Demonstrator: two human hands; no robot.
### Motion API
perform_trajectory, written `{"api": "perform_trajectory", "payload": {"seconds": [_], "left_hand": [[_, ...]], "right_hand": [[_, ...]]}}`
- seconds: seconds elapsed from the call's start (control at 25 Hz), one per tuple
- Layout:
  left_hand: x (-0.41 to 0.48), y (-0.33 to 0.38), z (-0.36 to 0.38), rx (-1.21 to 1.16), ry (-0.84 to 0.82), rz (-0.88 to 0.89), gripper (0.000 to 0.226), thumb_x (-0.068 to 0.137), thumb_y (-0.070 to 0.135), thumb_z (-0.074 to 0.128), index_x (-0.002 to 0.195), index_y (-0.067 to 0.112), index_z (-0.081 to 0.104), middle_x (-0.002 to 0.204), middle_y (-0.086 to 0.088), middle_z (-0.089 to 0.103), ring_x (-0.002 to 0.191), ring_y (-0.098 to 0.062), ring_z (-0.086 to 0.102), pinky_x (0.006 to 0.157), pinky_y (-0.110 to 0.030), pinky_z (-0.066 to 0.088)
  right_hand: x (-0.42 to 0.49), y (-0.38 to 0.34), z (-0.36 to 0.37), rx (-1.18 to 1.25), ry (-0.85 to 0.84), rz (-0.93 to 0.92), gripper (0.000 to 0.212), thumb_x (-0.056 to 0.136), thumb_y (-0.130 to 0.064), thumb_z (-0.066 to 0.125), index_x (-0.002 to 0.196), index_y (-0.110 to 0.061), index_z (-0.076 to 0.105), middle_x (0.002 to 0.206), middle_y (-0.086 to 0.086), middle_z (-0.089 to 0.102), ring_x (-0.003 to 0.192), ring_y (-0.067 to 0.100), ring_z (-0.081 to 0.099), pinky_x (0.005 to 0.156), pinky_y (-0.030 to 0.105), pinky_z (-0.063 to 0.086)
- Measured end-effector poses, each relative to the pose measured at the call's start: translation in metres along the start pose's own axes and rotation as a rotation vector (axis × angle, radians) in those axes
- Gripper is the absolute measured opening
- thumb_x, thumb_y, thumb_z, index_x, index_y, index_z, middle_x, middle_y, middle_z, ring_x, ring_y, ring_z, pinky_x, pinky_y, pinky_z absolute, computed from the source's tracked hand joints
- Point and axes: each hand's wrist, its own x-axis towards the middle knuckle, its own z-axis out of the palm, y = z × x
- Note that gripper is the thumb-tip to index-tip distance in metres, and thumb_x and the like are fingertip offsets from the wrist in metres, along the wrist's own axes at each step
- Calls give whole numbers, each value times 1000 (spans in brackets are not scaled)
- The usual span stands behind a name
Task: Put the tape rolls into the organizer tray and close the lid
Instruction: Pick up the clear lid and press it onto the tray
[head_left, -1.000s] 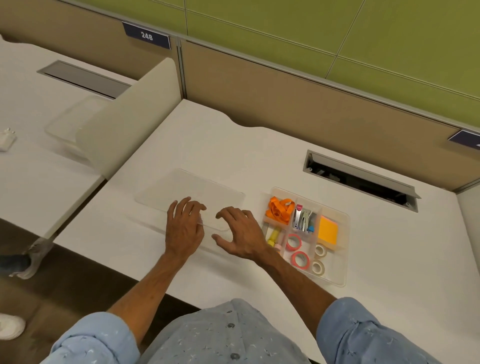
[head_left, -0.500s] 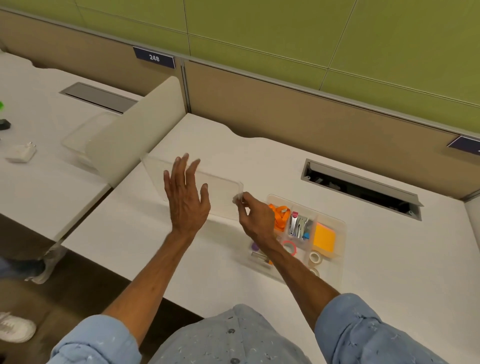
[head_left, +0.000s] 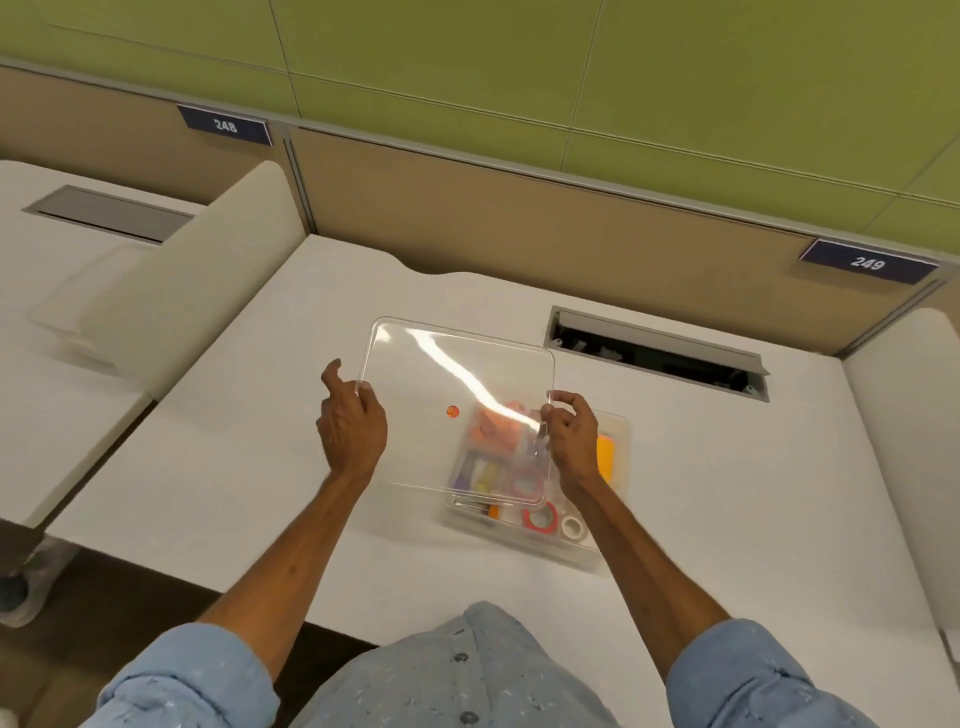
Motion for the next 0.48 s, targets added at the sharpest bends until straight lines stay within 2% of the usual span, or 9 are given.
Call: {"api": "perform_trajectory", "payload": {"seconds": [0.04,0.12,0.24,0.32,0.36,0.48], "left_hand": [[-7,1,7,-20,-57,12,39,104,4,49,141,12,40,122,-12,77,110,-43,70,95,-49,53],[-16,6,20,-24,-156,19,34,99,-7,46,129,9,46,115,-10,80,103,-42,73,90,-49,57],[-27,15,43,-66,-283,-9,35,98,-9,43,129,5,48,120,-14,78,108,-41,74,98,-56,57],[-36,18,55,-68,-330,-11,36,99,-9,44,131,4,51,126,-17,75,112,-42,72,100,-56,56],[-40,18,60,-60,-338,-4,37,100,-9,45,133,4,54,129,-18,72,116,-42,69,103,-55,55],[-55,19,74,-25,-368,7,46,100,-11,45,142,6,56,141,-18,66,130,-40,62,109,-49,49]], "right_hand": [[-1,5,-12,3,37,28,20,107,-4,57,127,-1,59,80,14,69,60,17,65,61,30,51],[-3,13,-32,20,101,75,24,108,-5,57,131,-2,61,89,15,73,74,25,68,72,39,53],[-8,22,-57,-45,167,115,30,110,-9,54,139,-10,63,101,17,71,82,33,67,79,49,60],[-11,29,-70,-168,210,127,37,111,-11,50,147,-12,60,113,14,67,85,32,68,89,55,65],[-12,31,-76,-257,234,132,40,112,-10,47,150,-12,59,123,11,66,92,32,70,95,57,63],[-14,38,-88,-527,292,156,42,111,-10,43,152,-9,54,150,7,58,120,31,68,104,47,57]]}}
